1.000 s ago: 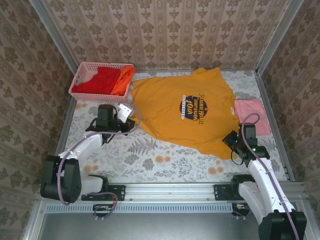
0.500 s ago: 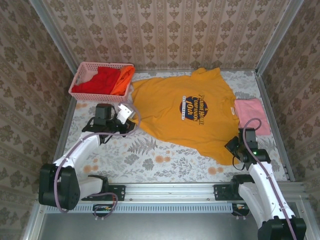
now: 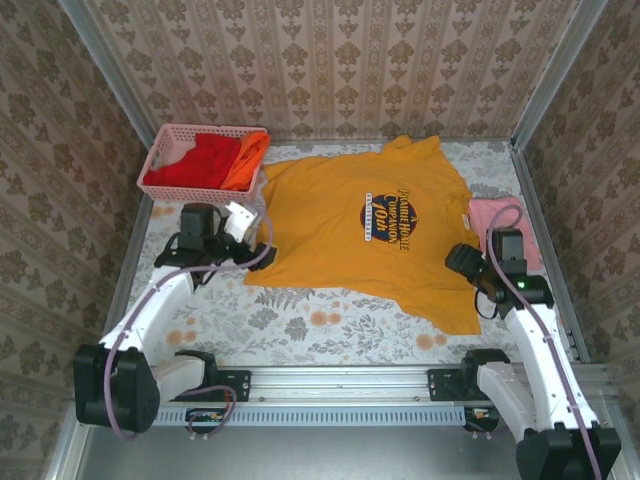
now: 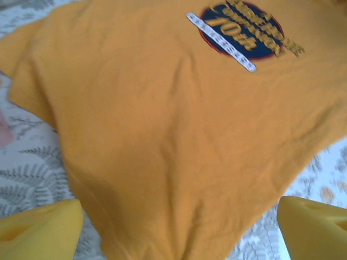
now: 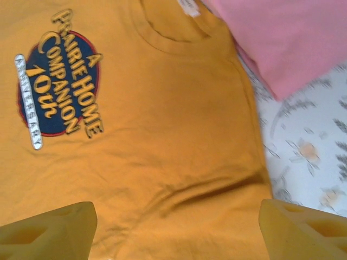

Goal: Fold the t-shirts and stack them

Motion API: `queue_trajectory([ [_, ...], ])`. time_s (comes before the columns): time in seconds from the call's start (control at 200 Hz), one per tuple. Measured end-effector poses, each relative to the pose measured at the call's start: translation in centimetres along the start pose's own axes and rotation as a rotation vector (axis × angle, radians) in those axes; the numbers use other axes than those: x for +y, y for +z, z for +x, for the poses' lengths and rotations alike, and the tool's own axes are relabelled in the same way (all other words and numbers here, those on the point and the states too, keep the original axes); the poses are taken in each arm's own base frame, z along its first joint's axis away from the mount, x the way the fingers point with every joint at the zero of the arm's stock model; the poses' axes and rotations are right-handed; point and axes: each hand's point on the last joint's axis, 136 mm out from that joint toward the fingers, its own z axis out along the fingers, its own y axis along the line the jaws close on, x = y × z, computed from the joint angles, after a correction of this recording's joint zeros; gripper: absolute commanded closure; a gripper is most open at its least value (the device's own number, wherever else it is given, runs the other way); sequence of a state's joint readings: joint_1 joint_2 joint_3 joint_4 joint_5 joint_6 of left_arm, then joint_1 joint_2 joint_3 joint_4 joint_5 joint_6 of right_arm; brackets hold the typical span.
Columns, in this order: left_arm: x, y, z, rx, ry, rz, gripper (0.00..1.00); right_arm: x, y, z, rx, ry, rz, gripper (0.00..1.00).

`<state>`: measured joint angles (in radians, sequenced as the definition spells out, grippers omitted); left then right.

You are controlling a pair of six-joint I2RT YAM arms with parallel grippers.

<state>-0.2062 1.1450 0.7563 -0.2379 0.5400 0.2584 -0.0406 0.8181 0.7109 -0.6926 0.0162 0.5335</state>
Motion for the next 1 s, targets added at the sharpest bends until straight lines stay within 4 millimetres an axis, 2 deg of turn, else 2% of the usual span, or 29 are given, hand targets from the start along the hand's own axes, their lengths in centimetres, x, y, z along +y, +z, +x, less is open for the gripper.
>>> queue_trajectory([
  [0.08,1.6,1.2,-1.8,-0.01,-0.078,-0.015,0.0,1.3,1.5,-0.7,0.011,-0.024,-0.031,0.2],
  [0.21,4.7,5.0,-3.6,0.003,-0.231,-0.041,0.0,3.7,5.0,-0.7,0.072,-0.067,-0.053,0.21],
  [0.39,8.9,10.7,-4.0,0.049,-0.423,-0.106,0.08,8.9,8.7,-1.8,0.11,-0.141,-0.105,0.23],
  [0.535,11.8,13.8,-4.0,0.066,-0.516,-0.175,0.09,12.2,10.4,-2.6,0.101,-0.174,-0.148,0.23],
  [0.705,14.0,15.0,-5.0,0.054,-0.555,-0.262,0.09,12.6,11.5,-2.5,0.111,-0.175,-0.144,0.24],
  [1.0,17.0,15.8,-5.8,0.047,-0.585,-0.368,0.09,12.6,11.6,-2.5,0.11,-0.175,-0.143,0.24],
])
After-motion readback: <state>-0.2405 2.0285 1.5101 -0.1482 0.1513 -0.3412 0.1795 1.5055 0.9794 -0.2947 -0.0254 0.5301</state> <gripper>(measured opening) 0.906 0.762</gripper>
